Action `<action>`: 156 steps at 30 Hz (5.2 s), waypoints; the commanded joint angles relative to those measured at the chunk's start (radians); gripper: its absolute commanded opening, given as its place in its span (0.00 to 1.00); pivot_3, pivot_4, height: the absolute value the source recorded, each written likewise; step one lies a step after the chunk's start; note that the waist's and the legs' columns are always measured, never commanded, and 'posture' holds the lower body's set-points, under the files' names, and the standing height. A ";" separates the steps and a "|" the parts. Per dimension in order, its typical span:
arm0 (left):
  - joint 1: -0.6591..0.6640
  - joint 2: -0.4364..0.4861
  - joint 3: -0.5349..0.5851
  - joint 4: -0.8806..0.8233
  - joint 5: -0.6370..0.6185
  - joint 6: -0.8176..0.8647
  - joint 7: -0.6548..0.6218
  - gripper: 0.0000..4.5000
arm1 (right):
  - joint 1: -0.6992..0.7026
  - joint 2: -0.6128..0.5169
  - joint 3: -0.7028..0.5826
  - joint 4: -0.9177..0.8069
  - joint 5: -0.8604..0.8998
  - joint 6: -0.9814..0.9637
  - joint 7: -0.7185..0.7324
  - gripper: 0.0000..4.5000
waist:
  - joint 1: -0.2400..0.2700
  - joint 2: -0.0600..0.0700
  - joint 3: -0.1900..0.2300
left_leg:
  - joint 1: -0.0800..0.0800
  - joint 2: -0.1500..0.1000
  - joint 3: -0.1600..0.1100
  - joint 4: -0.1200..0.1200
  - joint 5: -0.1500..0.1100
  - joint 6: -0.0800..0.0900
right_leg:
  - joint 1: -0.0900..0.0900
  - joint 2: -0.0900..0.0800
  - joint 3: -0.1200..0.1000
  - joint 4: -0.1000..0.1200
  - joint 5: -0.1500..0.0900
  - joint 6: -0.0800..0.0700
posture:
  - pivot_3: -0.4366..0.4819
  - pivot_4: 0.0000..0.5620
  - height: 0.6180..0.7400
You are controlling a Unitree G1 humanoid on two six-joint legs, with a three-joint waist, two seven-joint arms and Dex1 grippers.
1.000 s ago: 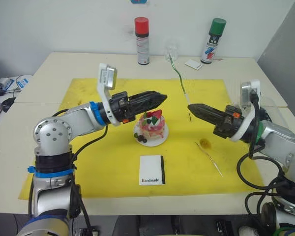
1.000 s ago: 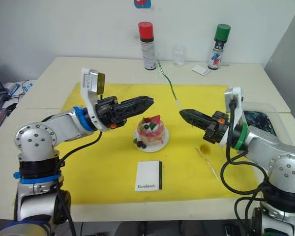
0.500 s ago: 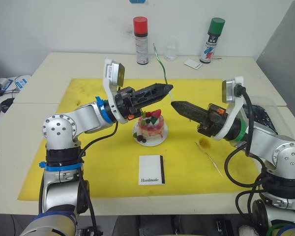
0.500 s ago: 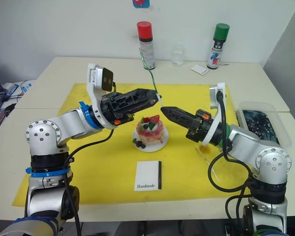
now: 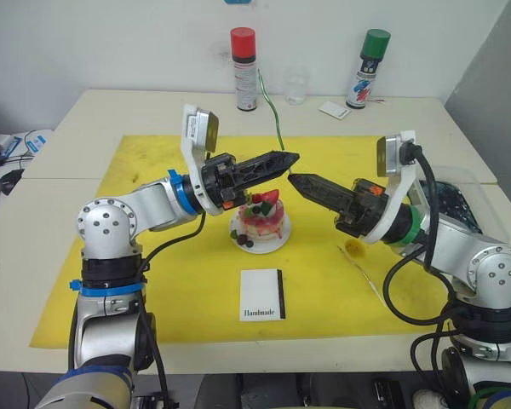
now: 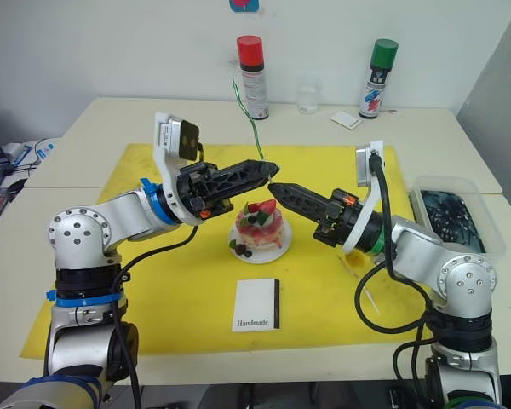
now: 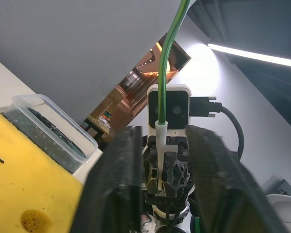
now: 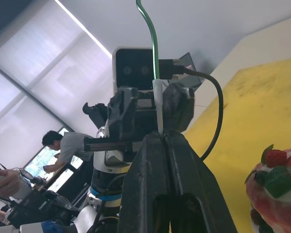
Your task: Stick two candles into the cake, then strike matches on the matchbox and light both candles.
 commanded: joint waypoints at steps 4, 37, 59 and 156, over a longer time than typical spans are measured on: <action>-0.009 -0.002 0.000 -0.014 0.037 -0.019 -0.047 0.00 | -0.005 -0.030 0.018 -0.035 0.055 -0.041 -0.003 0.00 | 0.000 0.000 0.000 | 0.000 0.000 0.000 0.000 0.000 0.000 | 0.000 0.000 0.000 0.000 0.000 0.000 | 0.48 0.27 1.00; 0.205 0.178 -0.135 0.026 0.865 -0.697 -0.440 0.00 | -0.011 -0.404 0.289 -0.235 -0.984 -0.213 0.670 1.00 | 0.005 0.001 0.000 | -0.003 0.001 0.000 -0.003 0.000 0.000 | -0.002 0.000 0.000 -0.007 0.000 0.000 | 0.48 0.27 1.00; 0.193 0.123 -0.129 0.055 0.887 -0.673 -0.432 0.00 | 0.028 -0.373 0.253 -0.274 -1.013 -0.163 0.708 1.00 | 0.004 0.001 0.000 | -0.002 0.001 -0.001 0.000 0.000 0.000 | -0.002 0.000 0.000 -0.003 0.000 0.000 | 0.48 0.27 1.00; 0.374 0.507 -0.129 -0.298 0.836 -0.626 -0.802 1.00 | 0.536 -0.470 -0.300 -0.430 -1.021 -0.109 0.706 1.00 | 0.019 0.001 0.000 | 0.000 0.000 0.001 0.001 0.000 0.000 | 0.001 -0.002 -0.002 -0.001 0.000 0.000 | 0.48 0.27 1.00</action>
